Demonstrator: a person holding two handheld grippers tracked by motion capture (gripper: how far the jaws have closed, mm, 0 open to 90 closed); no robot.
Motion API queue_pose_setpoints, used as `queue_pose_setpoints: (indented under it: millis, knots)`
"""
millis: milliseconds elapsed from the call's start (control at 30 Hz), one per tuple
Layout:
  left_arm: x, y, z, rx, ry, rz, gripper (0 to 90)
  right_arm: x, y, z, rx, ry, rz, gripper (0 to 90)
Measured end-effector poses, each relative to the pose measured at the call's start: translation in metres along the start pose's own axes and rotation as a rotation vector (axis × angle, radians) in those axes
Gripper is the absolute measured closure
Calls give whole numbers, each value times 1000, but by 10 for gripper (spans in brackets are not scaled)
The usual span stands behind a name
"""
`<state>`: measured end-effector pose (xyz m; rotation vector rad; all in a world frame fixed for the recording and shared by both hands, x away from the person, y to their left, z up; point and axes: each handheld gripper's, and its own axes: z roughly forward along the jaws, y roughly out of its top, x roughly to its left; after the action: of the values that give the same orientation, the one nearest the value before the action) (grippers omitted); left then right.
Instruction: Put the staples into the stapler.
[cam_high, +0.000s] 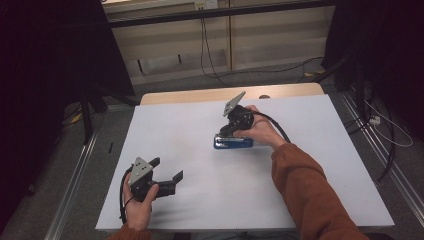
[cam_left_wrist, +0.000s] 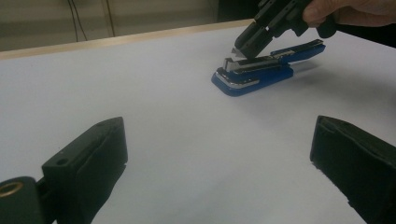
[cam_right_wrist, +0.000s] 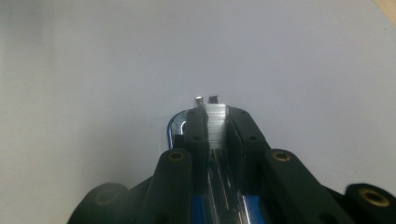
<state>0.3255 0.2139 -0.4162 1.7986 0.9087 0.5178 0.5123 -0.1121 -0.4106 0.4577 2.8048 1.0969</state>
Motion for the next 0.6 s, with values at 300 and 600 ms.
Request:
queue_pose_setpoints:
  millis: [300,600]
  knots:
    - [0,0,0,2,3,-5,42,-4,-2,1,25,2,-29,793]
    - [0,0,0,1,8,-4,41,-4,-3,1,33,19,-55,793]
